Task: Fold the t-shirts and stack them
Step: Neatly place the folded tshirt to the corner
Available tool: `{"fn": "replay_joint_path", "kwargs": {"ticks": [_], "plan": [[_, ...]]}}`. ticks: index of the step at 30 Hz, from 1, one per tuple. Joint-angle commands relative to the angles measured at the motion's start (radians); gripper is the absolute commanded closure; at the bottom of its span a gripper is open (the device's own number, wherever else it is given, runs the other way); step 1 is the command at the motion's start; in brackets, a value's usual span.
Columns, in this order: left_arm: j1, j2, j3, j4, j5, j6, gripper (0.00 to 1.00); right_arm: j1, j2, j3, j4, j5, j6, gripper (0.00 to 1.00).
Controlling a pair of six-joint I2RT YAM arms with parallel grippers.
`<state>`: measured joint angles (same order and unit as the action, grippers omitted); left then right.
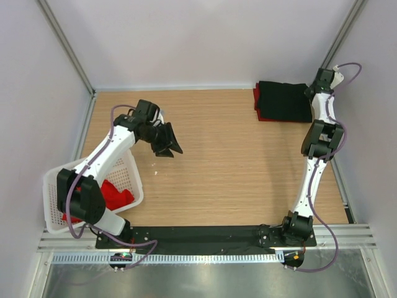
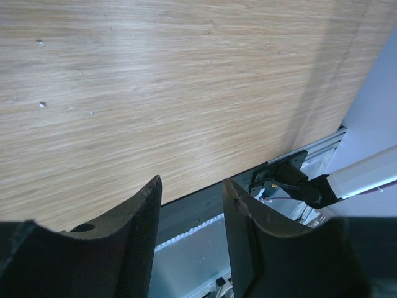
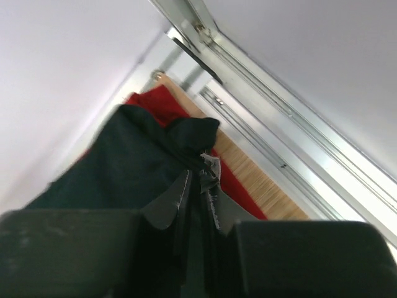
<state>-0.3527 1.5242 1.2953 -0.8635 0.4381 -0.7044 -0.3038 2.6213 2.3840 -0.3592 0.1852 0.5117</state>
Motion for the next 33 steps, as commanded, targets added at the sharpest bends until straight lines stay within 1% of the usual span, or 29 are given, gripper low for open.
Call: {"fn": "replay_joint_path", "kwargs": {"ticks": [1, 2, 3, 4, 6, 7, 9, 10, 11, 12, 13, 14, 15, 16, 17, 18, 19, 20, 21, 23, 24, 26, 27, 28, 29, 30, 31, 33], "plan": [[0.004, -0.056, 0.055, -0.055, -0.018, 0.014, 0.54, 0.035, -0.069, 0.141, -0.087, 0.054, -0.018, 0.83], [0.004, -0.065, 0.053, -0.055, -0.022, 0.013, 0.54, 0.041, -0.093, 0.165, -0.116, 0.065, -0.006, 0.82], [0.004, -0.074, 0.050, -0.057, -0.022, 0.014, 0.53, 0.049, -0.124, 0.153, -0.150, 0.069, 0.013, 0.81], [0.004, -0.094, 0.038, -0.045, -0.022, 0.016, 0.52, 0.063, -0.209, 0.097, -0.153, 0.063, 0.020, 0.81], [0.004, -0.114, 0.027, -0.039, -0.021, 0.020, 0.51, 0.083, -0.303, 0.000, -0.155, 0.042, 0.068, 0.80], [0.004, -0.139, 0.016, -0.020, -0.018, 0.022, 0.51, 0.107, -0.408, -0.113, -0.147, 0.011, 0.083, 0.80], [0.004, -0.168, -0.023, 0.003, 0.001, 0.022, 0.50, 0.149, -0.502, -0.214, -0.141, -0.084, 0.099, 0.80], [0.004, -0.195, -0.039, 0.035, 0.013, 0.022, 0.49, 0.198, -0.585, -0.320, -0.139, -0.116, 0.103, 0.80], [0.004, -0.211, -0.056, 0.046, 0.028, 0.017, 0.49, 0.224, -0.634, -0.382, -0.118, -0.213, 0.108, 0.80], [0.004, -0.225, -0.091, 0.056, 0.036, 0.014, 0.48, 0.245, -0.682, -0.446, -0.101, -0.254, 0.125, 0.79], [0.004, -0.257, -0.106, 0.069, 0.042, 0.010, 0.47, 0.270, -0.725, -0.579, -0.084, -0.286, 0.139, 0.80], [0.004, -0.275, -0.132, 0.099, 0.050, 0.002, 0.46, 0.302, -0.829, -0.658, -0.020, -0.329, 0.163, 0.79], [0.004, -0.294, -0.180, 0.122, 0.066, -0.029, 0.45, 0.304, -0.874, -0.734, 0.015, -0.408, 0.186, 0.80], [0.004, -0.315, -0.210, 0.145, 0.079, -0.049, 0.45, 0.334, -0.926, -0.879, 0.046, -0.455, 0.247, 0.80], [0.004, -0.355, -0.238, 0.199, 0.092, -0.070, 0.44, 0.348, -1.007, -0.949, 0.090, -0.493, 0.276, 0.79], [0.004, -0.381, -0.296, 0.227, 0.112, -0.126, 0.43, 0.353, -1.055, -1.018, 0.117, -0.586, 0.301, 0.80], [0.003, -0.403, -0.327, 0.257, 0.122, -0.153, 0.43, 0.359, -1.101, -1.154, 0.133, -0.616, 0.347, 0.79], [0.003, -0.454, -0.356, 0.318, 0.125, -0.185, 0.41, 0.374, -1.201, -1.228, 0.170, -0.636, 0.359, 0.79], [0.001, -0.478, -0.419, 0.337, 0.119, -0.223, 0.41, 0.377, -1.252, -1.373, 0.189, -0.677, 0.373, 0.79], [0.001, -0.522, -0.467, 0.354, 0.105, -0.254, 0.39, 0.377, -1.366, -1.512, 0.192, -0.688, 0.408, 0.77], [-0.002, -0.560, -0.484, 0.354, 0.093, -0.263, 0.39, 0.377, -1.473, -1.649, 0.203, -0.707, 0.424, 0.76], [-0.008, -0.634, -0.534, 0.354, 0.070, -0.257, 0.37, 0.376, -1.596, -1.764, 0.191, -0.710, 0.459, 0.73], [-0.011, -0.660, -0.550, 0.350, 0.050, -0.244, 0.36, 0.376, -1.703, -1.854, 0.180, -0.711, 0.470, 0.71], [-0.011, -0.688, -0.583, 0.348, 0.041, -0.239, 0.35, 0.376, -1.750, -1.894, 0.169, -0.724, 0.485, 0.70], [-0.011, -0.712, -0.599, 0.347, 0.033, -0.237, 0.34, 0.376, -1.796, -1.930, 0.137, -0.724, 0.514, 0.64], [-0.011, -0.767, -0.617, 0.345, 0.031, -0.237, 0.34, 0.376, -1.895, -1.998, 0.126, -0.724, 0.537, 0.63], [-0.011, -0.794, -0.634, 0.339, 0.028, -0.239, 0.34, 0.376, -1.941, -2.031, 0.123, -0.731, 0.553, 0.62], [-0.011, -0.890, -0.686, 0.331, 0.030, -0.259, 0.33, 0.376, -2.043, -2.095, 0.086, -0.730, 0.588, 0.57]]}}
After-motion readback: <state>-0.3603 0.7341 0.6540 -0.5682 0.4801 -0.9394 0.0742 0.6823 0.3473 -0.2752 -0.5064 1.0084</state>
